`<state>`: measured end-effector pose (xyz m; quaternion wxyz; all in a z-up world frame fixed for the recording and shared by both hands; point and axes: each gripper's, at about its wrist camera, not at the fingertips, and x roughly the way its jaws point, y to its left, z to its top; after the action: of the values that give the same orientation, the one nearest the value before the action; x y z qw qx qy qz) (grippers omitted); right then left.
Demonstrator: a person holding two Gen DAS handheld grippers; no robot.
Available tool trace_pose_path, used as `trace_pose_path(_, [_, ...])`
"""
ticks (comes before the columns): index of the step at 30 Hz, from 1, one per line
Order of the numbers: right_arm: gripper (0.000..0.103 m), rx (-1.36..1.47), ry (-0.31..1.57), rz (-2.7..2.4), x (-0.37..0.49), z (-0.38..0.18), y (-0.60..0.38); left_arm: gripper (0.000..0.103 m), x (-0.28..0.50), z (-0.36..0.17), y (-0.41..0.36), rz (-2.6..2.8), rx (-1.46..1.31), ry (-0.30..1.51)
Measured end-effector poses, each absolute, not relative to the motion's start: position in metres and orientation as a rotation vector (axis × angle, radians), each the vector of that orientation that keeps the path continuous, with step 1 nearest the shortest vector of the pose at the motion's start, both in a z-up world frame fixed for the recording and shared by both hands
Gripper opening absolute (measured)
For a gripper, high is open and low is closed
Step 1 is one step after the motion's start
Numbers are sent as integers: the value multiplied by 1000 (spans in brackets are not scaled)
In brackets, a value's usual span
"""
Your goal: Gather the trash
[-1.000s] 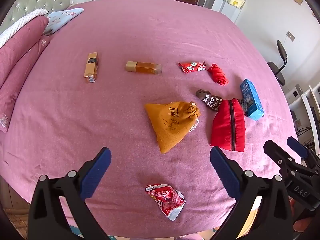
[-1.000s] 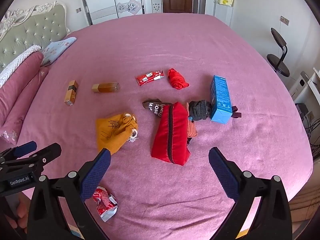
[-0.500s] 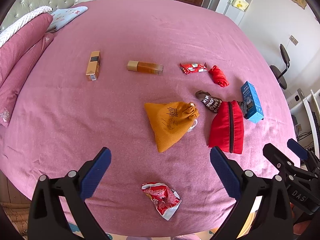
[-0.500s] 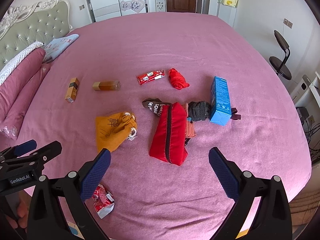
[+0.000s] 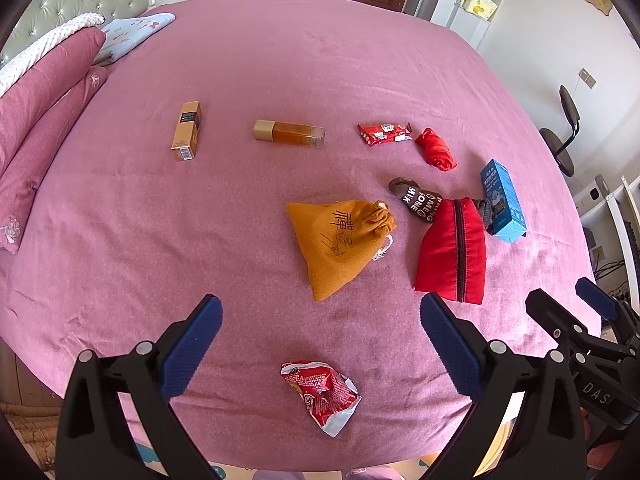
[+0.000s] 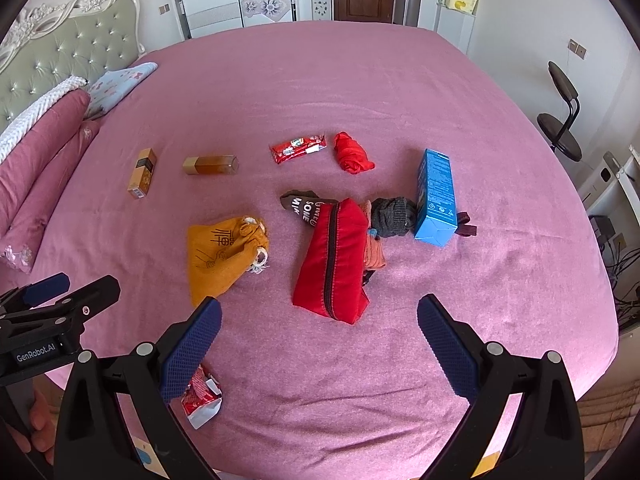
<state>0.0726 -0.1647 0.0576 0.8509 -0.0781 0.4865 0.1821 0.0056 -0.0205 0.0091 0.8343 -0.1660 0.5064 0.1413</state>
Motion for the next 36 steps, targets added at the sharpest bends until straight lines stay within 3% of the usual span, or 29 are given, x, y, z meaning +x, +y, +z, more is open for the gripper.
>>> trace_pose_path(36, [95, -129, 1035, 396, 72, 60, -171, 99, -3, 11, -25, 304, -362, 1078])
